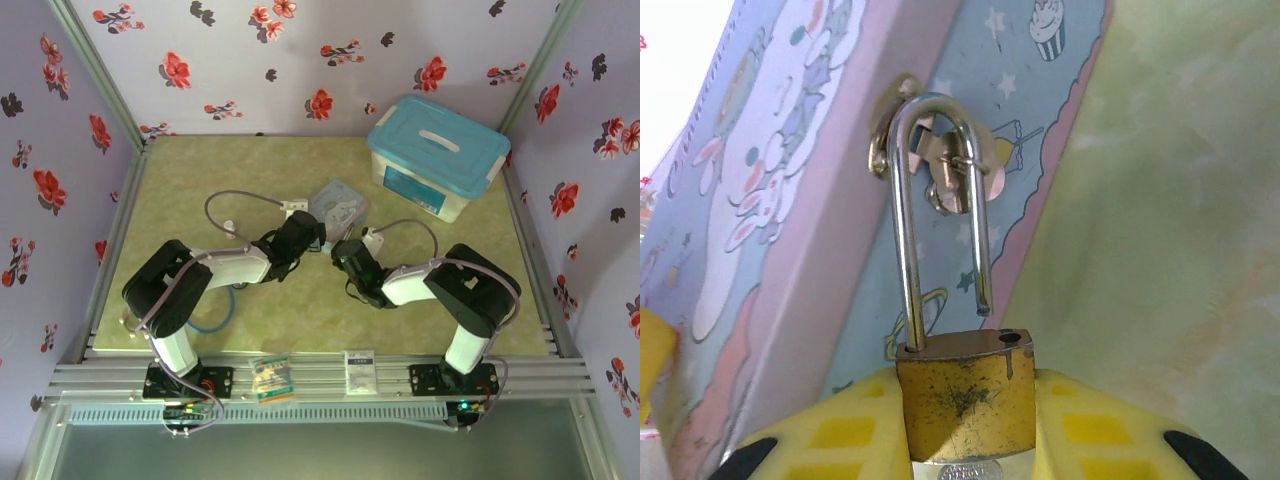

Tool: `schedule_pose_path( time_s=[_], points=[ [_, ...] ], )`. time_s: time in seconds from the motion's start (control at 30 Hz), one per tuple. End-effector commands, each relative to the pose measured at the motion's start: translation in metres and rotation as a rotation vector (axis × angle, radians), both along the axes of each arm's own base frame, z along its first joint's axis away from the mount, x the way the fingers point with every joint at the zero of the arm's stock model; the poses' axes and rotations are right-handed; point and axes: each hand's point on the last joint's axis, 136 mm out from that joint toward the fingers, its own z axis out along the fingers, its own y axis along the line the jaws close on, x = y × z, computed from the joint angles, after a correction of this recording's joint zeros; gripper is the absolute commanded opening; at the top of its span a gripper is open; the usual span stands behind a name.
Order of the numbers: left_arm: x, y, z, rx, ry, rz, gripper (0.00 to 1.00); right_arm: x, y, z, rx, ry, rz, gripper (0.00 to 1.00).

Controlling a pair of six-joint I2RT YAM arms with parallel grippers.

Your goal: Unlock a padlock with a key

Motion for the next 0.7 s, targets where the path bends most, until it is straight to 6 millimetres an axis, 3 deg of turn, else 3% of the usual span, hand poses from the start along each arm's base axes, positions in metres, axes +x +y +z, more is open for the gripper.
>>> schedule_pose_path(
  time_s=[0.0, 0.3, 0.5, 0.67],
  points=[
    [-0.017, 0.02, -0.037, 0.115, 0.094, -0.02, 0.51, 0.013, -0.004, 0.022, 0.008, -0.044, -0.029, 0.18],
    [-0.016, 0.031, -0.041, 0.112, 0.108, 0.017, 0.51, 0.016, -0.037, 0.011, -0.043, 0.007, -0.076, 0.16],
    [-0.015, 0.036, -0.039, 0.11, 0.106, 0.028, 0.51, 0.024, -0.035, 0.007, -0.023, 0.045, 0.017, 0.17],
    [-0.011, 0.046, -0.04, 0.114, 0.113, 0.052, 0.52, 0.006, -0.049, -0.012, -0.119, 0.175, 0.117, 0.17]
  ],
)
